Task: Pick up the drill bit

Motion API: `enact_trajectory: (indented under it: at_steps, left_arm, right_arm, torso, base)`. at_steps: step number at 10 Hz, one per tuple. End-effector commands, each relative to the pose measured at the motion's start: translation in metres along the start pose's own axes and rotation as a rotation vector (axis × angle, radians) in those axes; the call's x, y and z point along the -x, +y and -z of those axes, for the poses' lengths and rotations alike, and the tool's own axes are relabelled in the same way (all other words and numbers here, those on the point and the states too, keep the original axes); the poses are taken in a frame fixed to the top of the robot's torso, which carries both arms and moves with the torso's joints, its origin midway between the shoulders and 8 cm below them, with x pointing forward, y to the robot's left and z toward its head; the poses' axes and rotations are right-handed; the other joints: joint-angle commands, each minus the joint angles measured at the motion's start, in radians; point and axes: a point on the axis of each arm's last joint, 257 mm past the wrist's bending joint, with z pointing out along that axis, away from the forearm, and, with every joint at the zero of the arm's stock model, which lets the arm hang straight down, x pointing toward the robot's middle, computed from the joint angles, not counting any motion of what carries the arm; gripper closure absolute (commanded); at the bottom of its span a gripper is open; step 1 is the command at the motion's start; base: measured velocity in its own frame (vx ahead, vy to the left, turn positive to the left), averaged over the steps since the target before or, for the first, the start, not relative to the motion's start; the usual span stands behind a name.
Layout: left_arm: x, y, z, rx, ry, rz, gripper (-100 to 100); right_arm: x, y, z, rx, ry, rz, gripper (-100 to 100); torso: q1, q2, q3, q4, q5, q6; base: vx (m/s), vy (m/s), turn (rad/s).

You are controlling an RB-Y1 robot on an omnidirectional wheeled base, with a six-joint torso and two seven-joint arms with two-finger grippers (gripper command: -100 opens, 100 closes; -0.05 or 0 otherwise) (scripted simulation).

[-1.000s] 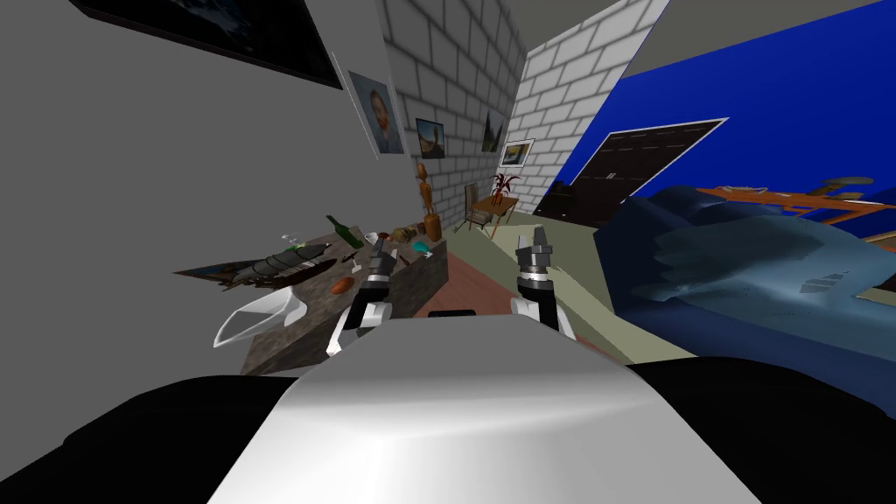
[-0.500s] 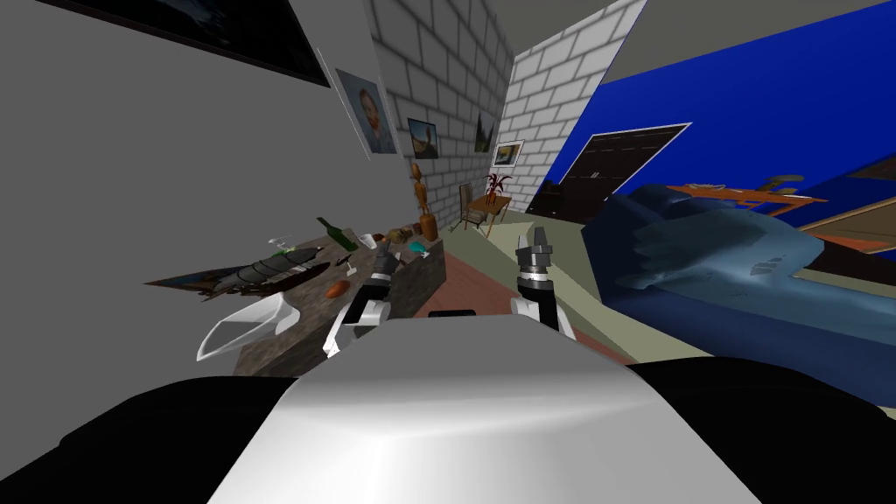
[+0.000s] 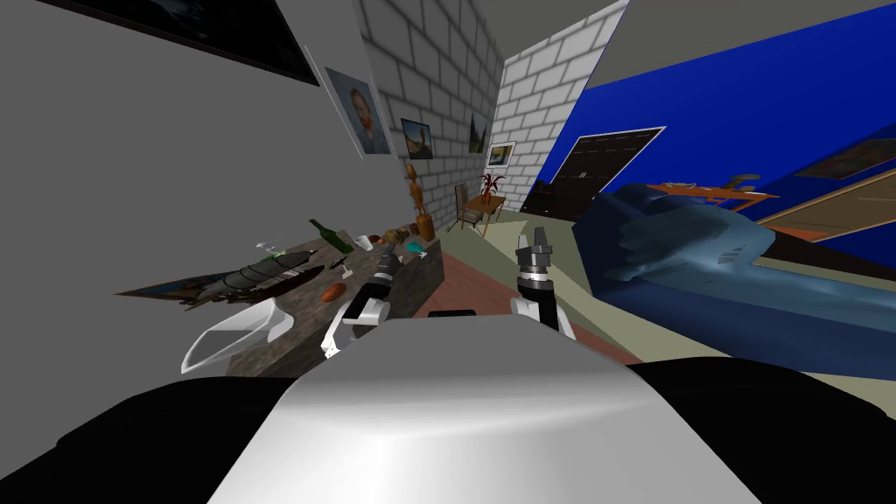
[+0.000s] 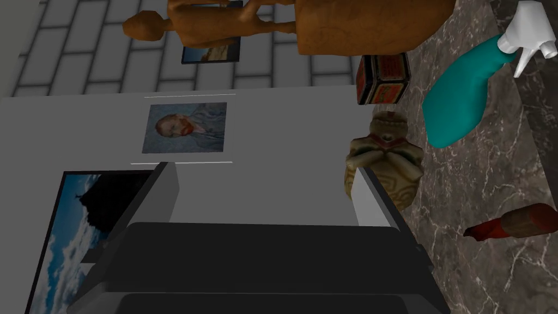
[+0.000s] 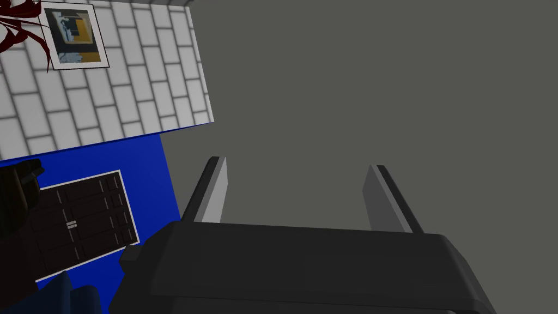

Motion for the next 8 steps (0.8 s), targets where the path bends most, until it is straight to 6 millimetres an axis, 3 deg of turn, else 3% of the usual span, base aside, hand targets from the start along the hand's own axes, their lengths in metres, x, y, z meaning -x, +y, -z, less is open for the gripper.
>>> enact_trajectory:
  at_steps: [1, 8]
  left_arm:
    - [-0.001, 0.012, 0.0, 0.048, 0.005, -0.008, -100]
    - [-0.007, 0.047, 0.001, 0.21, 0.049, -0.055, -100]
  right_arm:
    - [0.0, 0.0, 0.0, 0.0, 0.0, 0.0, 0]
    - [0.0, 0.0, 0.0, 0.0, 0.0, 0.0, 0]
  torso:
    - [0.0, 0.0, 0.0, 0.0, 0.0, 0.0]
    - [0.0, -0.001, 0.0, 0.0, 0.0, 0.0]
  base:
    - [-0.023, 0.013, -0.068]
    - [-0.012, 0.009, -0.075]
